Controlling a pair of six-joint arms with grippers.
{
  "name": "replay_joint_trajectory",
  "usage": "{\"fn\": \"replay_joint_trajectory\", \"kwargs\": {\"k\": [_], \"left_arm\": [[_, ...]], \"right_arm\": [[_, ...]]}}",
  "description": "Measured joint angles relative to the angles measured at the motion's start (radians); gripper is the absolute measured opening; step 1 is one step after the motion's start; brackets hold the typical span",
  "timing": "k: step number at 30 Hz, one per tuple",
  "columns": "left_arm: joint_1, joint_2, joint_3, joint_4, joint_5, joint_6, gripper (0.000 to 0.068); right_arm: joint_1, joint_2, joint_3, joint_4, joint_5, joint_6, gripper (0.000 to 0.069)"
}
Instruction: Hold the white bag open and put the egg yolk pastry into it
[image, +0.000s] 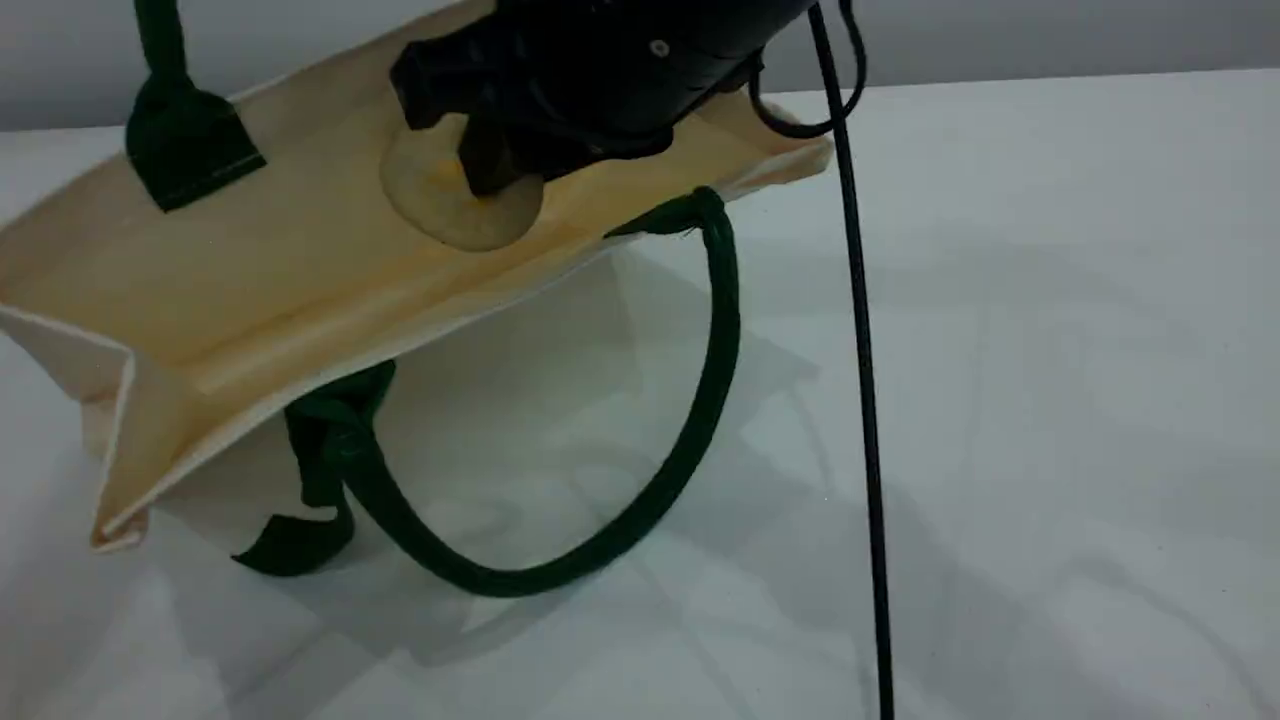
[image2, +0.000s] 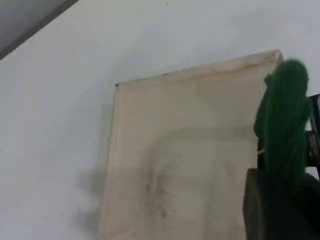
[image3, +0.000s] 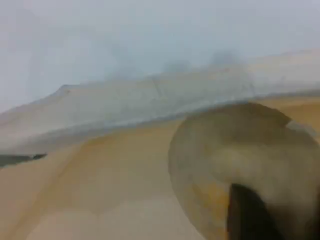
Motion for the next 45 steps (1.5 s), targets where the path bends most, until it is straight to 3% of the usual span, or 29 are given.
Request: {"fn": "replay_joint_trajectory", "kwargs": {"k": [7,11,22,31,38,45], "left_arm": [[0.000,0.000,0.000,0.000,0.000,0.000,0.0096],[0.000,0.000,0.000,0.001,0.000,0.000,0.0096],[0.000,0.000,0.000,0.003,0.000,0.000,0.0096],[0.000,0.000,0.000,0.003,0.000,0.000,0.0096],[0.000,0.000,0.000,0.003,0.000,0.000,0.0096],[0.000,0.000,0.000,0.000,0.000,0.000,0.0101]], "right_arm": [[0.004,-0.003,0.000,0.012,0.024,0.003,0.0564],[0.005,-0.032,0.000,0.005,0.046,0.003,0.0643],[-0.041,-0.202,0.001,-0.185,0.180,0.054,0.0586],[-0.250,-0.352,0.001,-0.350,0.295,0.172,0.0584],[-0.439,-0.384,0.000,-0.361,0.324,0.197,0.0583],[-0.487,-0.383,0.000,-0.358,0.335,0.198,0.0582]]}}
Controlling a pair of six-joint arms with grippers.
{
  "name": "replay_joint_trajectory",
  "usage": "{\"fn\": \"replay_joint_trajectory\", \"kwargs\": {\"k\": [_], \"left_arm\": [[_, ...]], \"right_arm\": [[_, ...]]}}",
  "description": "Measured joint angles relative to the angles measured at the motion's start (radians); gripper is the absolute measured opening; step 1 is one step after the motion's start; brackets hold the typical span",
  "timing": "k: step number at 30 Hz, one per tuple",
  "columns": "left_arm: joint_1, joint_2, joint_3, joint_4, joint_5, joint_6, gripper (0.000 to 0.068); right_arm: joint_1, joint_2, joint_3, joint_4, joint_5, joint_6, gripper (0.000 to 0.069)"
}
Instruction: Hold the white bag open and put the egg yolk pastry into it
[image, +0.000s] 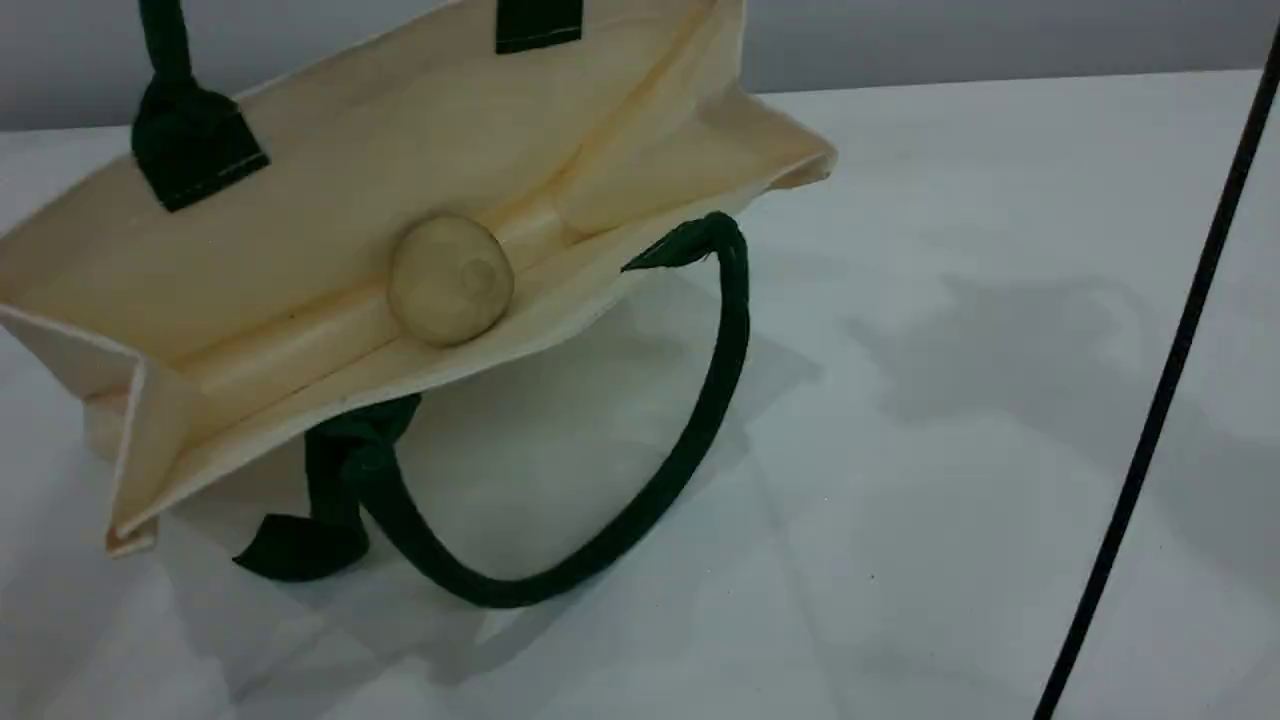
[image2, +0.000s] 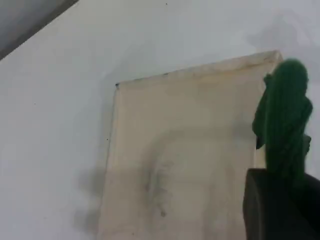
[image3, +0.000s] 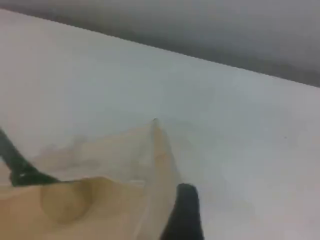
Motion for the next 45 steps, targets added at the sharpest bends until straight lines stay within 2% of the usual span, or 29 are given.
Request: {"fn": "replay_joint_trajectory", "kwargs": {"k": [3,6,9,12,14,19,24,34,45], "left_arm": [[0.000,0.000,0.000,0.000,-0.015,0.000,0.0148],[0.000,0.000,0.000,-0.004,-0.027,0.000,0.0264],[0.000,0.000,0.000,-0.004,-0.032,-0.010,0.0409],[0.000,0.000,0.000,-0.004,-0.032,-0.010,0.0506],[0.000,0.000,0.000,-0.008,-0.032,-0.010,0.0533],[0.000,0.000,0.000,-0.030,-0.029,-0.013,0.0542],[0.000,0.038,0.004,0.006,0.000,-0.089,0.0531],[-0.003,0.203,0.005,-0.015,-0.003,-0.166,0.0526],[-0.088,0.387,0.006,-0.022,-0.004,-0.165,0.0526]], "right_arm": [[0.000,0.000,0.000,0.000,0.000,0.000,0.0582],[0.000,0.000,0.000,0.000,-0.001,0.000,0.0582],[0.000,0.000,0.000,0.000,-0.002,0.000,0.0582],[0.000,0.000,0.000,0.000,-0.002,0.000,0.0582],[0.000,0.000,0.000,0.000,-0.002,0.000,0.0582],[0.001,0.000,0.000,0.000,0.012,-0.001,0.0582],[0.001,0.000,0.000,0.004,0.013,-0.001,0.0582],[0.001,0.000,0.000,0.007,0.013,0.000,0.0582],[0.001,0.000,0.000,0.010,0.006,0.000,0.0582]]}}
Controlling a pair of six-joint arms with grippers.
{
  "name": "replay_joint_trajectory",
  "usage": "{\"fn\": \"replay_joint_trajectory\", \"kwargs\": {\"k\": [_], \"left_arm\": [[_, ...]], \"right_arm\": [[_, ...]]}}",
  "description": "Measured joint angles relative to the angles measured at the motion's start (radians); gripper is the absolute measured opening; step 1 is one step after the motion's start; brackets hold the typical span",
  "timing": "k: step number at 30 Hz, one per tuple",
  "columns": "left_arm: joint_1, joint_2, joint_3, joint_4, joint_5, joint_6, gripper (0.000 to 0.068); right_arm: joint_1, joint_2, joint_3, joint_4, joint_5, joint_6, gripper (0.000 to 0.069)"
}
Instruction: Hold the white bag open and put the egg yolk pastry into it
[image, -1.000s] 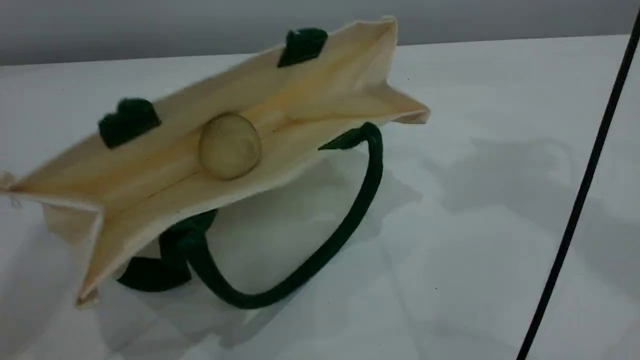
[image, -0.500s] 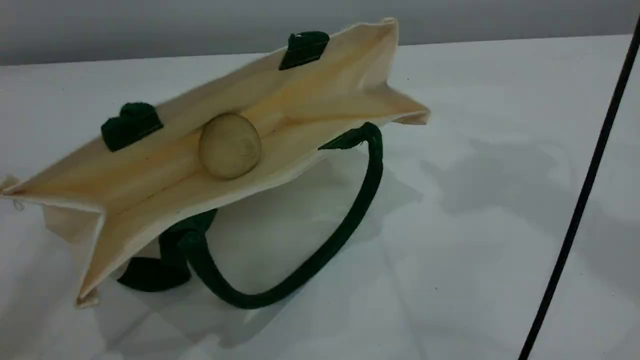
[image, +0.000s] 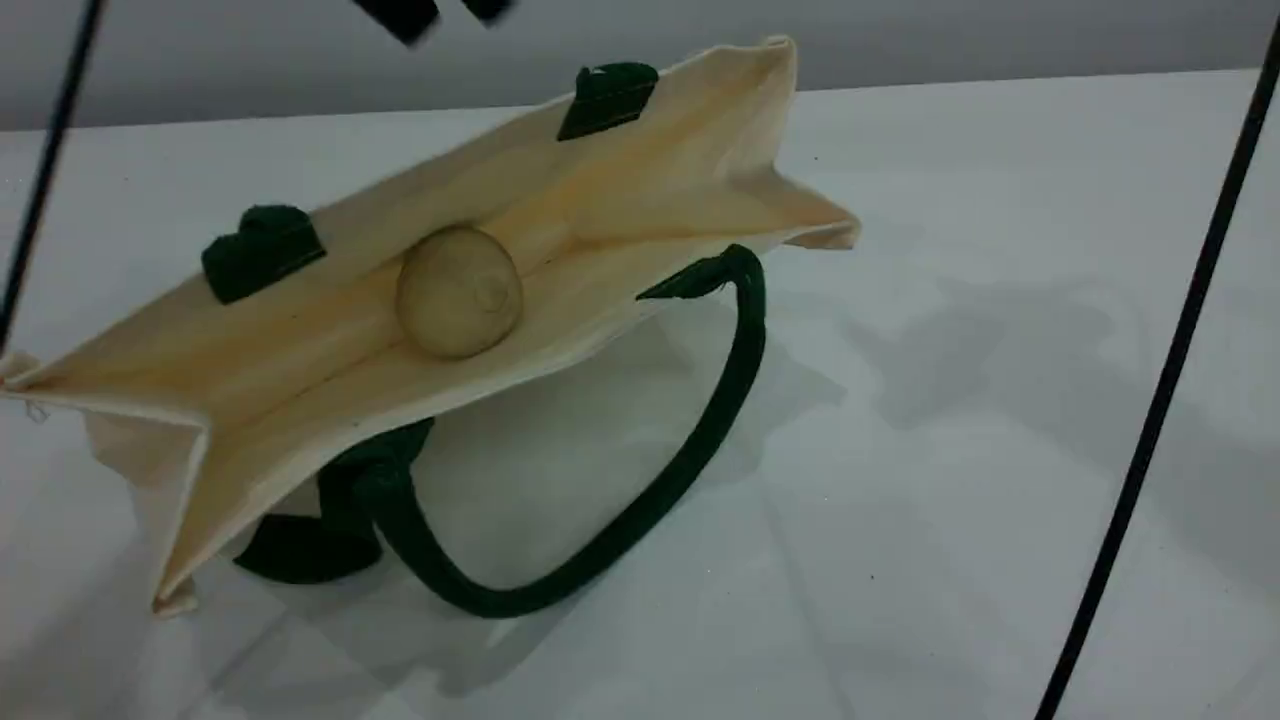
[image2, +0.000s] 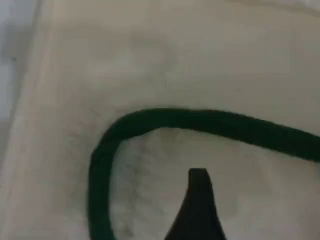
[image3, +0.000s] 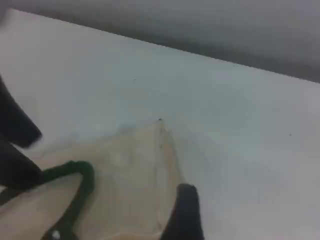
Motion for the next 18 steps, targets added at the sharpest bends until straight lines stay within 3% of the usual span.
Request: {"fn": "replay_joint_trajectory", "kwargs": {"k": [18], "left_arm": [[-0.154,0.059,0.000,0.001,0.004,0.000,0.0526]], "right_arm": [[0.000,0.000,0.000,0.000,0.004,0.000,0.0582]]}}
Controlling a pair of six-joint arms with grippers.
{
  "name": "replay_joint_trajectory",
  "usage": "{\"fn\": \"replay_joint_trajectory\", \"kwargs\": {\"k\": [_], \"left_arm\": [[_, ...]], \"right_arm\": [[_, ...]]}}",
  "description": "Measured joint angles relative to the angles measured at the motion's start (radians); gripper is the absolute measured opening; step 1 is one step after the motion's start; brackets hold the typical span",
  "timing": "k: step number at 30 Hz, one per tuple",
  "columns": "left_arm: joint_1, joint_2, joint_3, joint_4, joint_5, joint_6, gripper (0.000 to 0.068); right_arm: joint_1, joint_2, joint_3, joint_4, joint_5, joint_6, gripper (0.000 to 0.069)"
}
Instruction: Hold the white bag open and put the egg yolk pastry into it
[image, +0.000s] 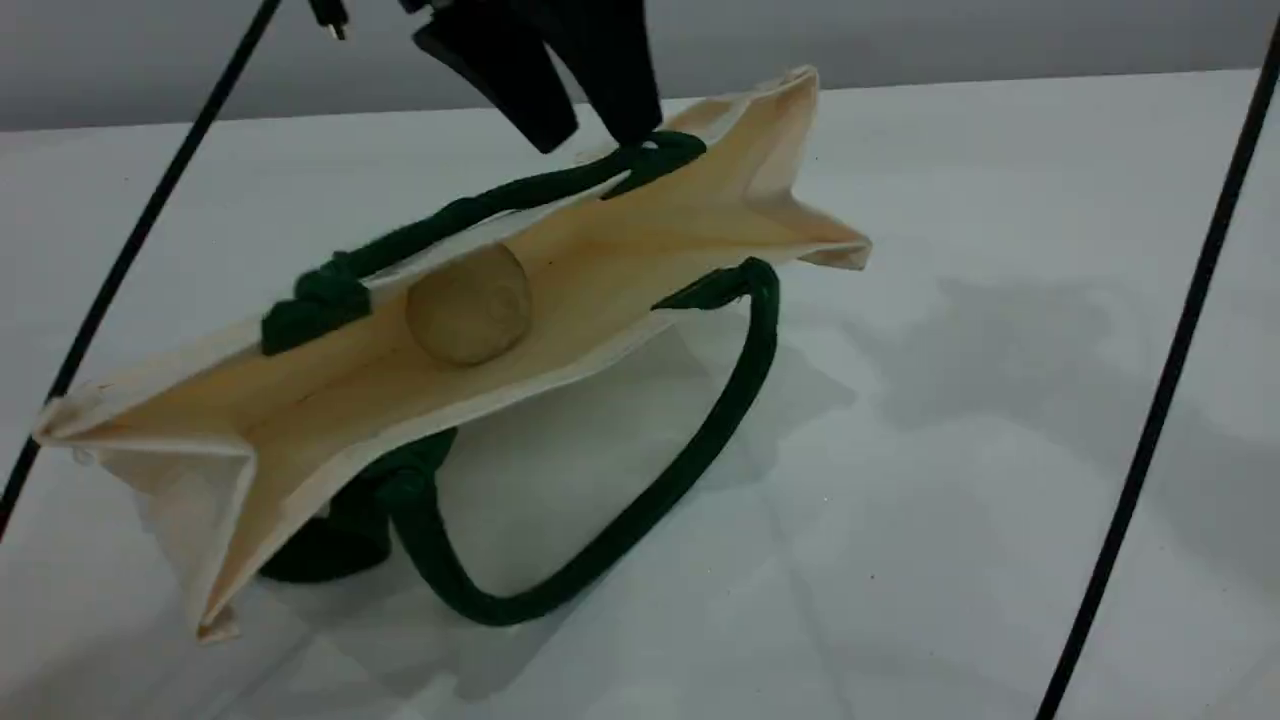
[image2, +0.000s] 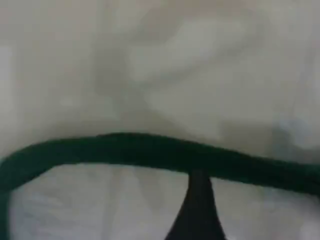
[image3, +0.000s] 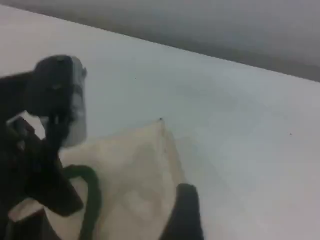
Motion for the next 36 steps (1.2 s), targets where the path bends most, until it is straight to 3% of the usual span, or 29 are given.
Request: {"fn": "replay_joint_trajectory", "kwargs": {"k": [14,19,26,36], "left_arm": [[-0.077,0.047,0.000,-0.009,-0.028,-0.007,0.0526],[-0.128,0.076,-0.001,-0.005,-0.047,0.002,0.0526],[-0.139,0.075,-0.014,-0.046,-0.054,0.004,0.0526],[-0.137,0.007,-0.064,0.124,0.002,-0.012,0.0526]], "right_arm": [[0.000,0.000,0.000,-0.001,0.004,0.000,0.0582],[0.000,0.000,0.000,-0.001,0.004,0.000,0.0582],[0.000,0.000,0.000,-0.001,0.004,0.000,0.0582],[0.000,0.000,0.000,-0.001,0.007,0.000,0.0582]]}}
